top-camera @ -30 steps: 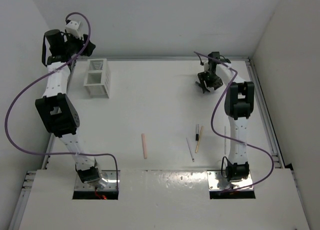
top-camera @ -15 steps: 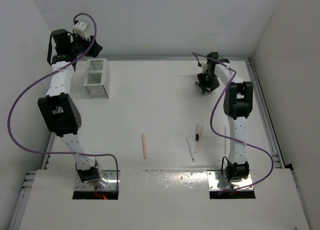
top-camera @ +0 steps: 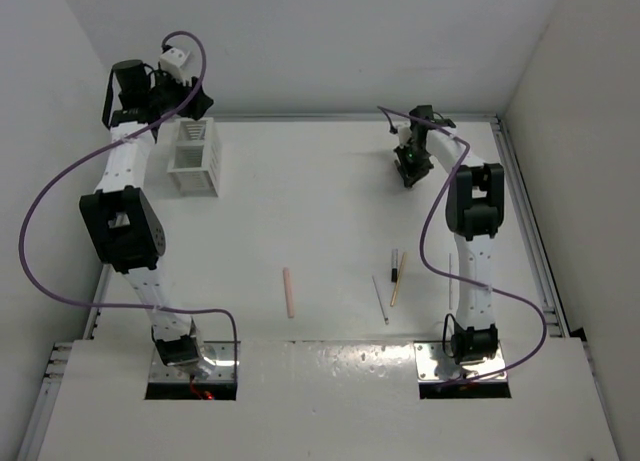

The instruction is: Organize the makeup

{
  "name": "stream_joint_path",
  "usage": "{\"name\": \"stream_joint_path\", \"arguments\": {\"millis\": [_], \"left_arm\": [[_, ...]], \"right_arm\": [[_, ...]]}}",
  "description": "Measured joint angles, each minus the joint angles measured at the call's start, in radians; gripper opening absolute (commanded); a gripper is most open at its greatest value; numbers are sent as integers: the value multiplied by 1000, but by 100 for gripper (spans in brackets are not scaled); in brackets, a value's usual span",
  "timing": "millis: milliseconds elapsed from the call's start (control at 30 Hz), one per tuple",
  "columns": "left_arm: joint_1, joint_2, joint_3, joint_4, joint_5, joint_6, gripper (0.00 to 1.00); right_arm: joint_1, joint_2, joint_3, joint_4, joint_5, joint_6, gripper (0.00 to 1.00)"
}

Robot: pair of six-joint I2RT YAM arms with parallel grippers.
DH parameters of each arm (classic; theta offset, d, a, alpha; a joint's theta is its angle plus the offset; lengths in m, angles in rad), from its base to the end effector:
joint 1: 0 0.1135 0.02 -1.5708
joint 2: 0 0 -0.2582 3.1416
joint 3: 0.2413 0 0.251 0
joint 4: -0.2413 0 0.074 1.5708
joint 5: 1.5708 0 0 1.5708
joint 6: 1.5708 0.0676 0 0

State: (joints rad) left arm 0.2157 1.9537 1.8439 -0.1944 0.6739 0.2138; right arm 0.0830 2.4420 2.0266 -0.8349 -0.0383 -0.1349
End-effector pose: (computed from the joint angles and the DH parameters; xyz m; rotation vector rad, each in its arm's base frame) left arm 0.4841 0.0629 0.3479 0.4515 1.7622 -0.3274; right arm 0.5074 0.0448 0.1019 -0.3153 2.8023 0.0421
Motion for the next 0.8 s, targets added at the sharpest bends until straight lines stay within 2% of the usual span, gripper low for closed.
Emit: {"name": "stream_joint_path", "arguments": {"millis": [300,500,567,767,800], "left_arm": [[-119,-21,-8,-62,-8,265,68],[-230,-67,-76,-60,-79,650,73],[-277,-95,-145,-37,-106,788,73],[-438,-249,-575,288,-158,1111,73],[-449,-255,-592,298,-152,1130,74]], "right_arm": [[44,-131,-180,74,-43,-19,0],[93,-340,-269,135,-167,85,0],[112,-394,-271,168,-211,127,0],[189,-457,-266,261,-364,268,0],[200,-457,-266,274,-389,293,0]]}}
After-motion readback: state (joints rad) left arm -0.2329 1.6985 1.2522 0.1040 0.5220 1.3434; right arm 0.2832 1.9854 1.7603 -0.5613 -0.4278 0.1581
